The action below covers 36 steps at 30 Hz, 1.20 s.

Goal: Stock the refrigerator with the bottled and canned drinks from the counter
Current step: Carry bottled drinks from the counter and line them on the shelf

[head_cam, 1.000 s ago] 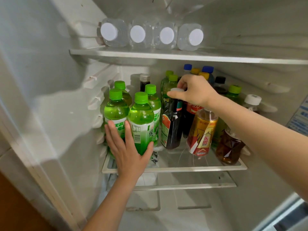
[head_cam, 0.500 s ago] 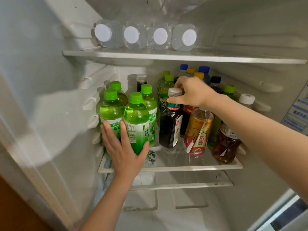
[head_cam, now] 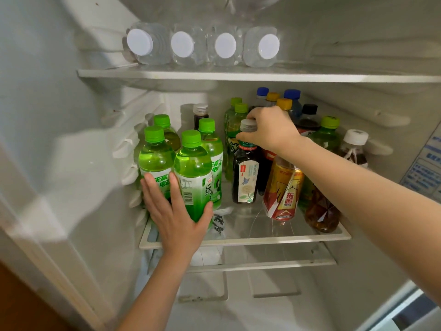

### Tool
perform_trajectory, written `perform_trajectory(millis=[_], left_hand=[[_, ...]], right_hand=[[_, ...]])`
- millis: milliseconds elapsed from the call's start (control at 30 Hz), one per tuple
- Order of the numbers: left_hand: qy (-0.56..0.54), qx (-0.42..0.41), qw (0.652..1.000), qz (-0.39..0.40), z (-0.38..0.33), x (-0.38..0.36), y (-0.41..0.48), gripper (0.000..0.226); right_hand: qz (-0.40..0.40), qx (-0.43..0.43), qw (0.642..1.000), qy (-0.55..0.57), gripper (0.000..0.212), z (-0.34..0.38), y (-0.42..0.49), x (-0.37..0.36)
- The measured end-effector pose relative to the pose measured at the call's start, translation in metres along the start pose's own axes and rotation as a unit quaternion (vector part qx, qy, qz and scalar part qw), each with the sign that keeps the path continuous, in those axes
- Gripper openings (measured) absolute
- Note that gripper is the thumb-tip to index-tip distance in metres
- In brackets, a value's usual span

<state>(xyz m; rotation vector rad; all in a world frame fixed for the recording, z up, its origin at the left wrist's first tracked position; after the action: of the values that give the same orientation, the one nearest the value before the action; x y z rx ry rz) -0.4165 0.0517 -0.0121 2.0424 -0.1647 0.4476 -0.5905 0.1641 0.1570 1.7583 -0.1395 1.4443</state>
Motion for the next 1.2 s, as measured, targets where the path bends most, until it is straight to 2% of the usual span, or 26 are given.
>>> perform_trajectory(millis=[333,600,900,1200], left_hand=[[0.002,-0.005,1.000,-0.002,-0.001,0.001,0.000,0.091],[-0.005,-0.008,1.000,-0.001,-0.002,0.002,0.000,0.090],[-0.006,-0.019,1.000,-0.004,-0.001,0.002,0.001,0.089],[-0.009,-0.010,1.000,0.000,0.000,0.001,-0.001,0.090]], right_hand=[[0.018,-0.004,0.999,0.034,0.037,0.000,0.004,-0.002],[0.024,-0.003,1.000,-0.002,0.034,0.005,0.011,-0.005],[0.036,0.028,0.992,-0.115,0.045,0.003,0.012,0.000],[0.035,0.007,0.994,-0.104,0.051,0.001,0.013,0.001]])
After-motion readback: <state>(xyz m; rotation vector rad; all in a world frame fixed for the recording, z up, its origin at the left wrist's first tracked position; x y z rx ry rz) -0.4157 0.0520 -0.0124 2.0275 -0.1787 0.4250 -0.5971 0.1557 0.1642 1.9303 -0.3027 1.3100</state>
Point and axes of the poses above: each hand's wrist, its own y-axis towards the middle knuckle, its own x-axis out of the back of the hand, z = x × y, the point moved 2 cm from there along y, towards the middle knuckle, and after that the axes turned 5 degrees about -y, right-handed, at the moved point
